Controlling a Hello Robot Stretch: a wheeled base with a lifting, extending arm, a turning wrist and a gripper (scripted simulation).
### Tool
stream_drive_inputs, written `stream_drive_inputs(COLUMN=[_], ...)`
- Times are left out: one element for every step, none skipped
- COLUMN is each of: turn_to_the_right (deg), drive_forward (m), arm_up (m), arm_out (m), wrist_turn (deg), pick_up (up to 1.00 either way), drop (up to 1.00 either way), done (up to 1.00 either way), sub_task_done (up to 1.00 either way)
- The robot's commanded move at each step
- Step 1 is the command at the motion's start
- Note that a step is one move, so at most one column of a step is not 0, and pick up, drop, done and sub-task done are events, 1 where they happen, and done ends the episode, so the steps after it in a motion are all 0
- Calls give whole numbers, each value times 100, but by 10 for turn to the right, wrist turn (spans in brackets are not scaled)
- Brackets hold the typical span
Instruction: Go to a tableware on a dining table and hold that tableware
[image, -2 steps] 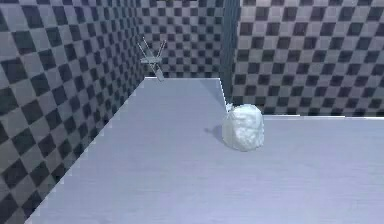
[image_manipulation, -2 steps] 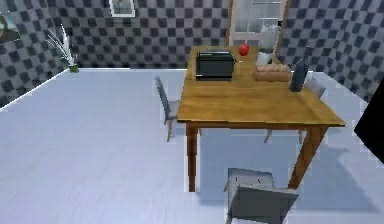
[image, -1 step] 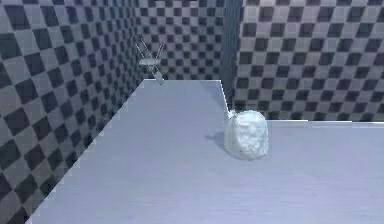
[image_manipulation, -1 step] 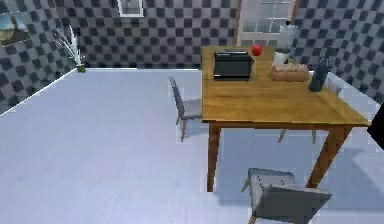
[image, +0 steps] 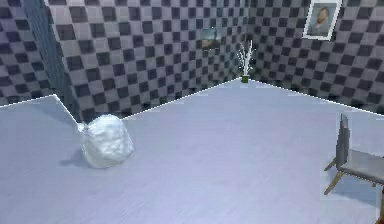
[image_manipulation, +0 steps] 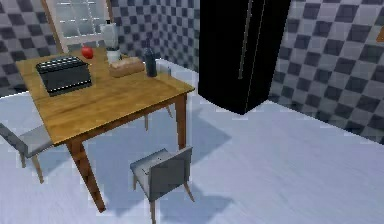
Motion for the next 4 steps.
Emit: stream_drive_inputs(turn_to_the_right=[420, 0, -240, 0], drive_forward=[0, 20, 0, 100], arm_up=[0, 0, 0, 0], arm_out=[0, 0, 0, 0], wrist_turn=[0, 0, 0, 0], pick_up=[0, 0, 0, 0], drop=[0, 0, 0, 0], done=[0, 0, 0, 0], sub_task_done=[0, 0, 0, 0])
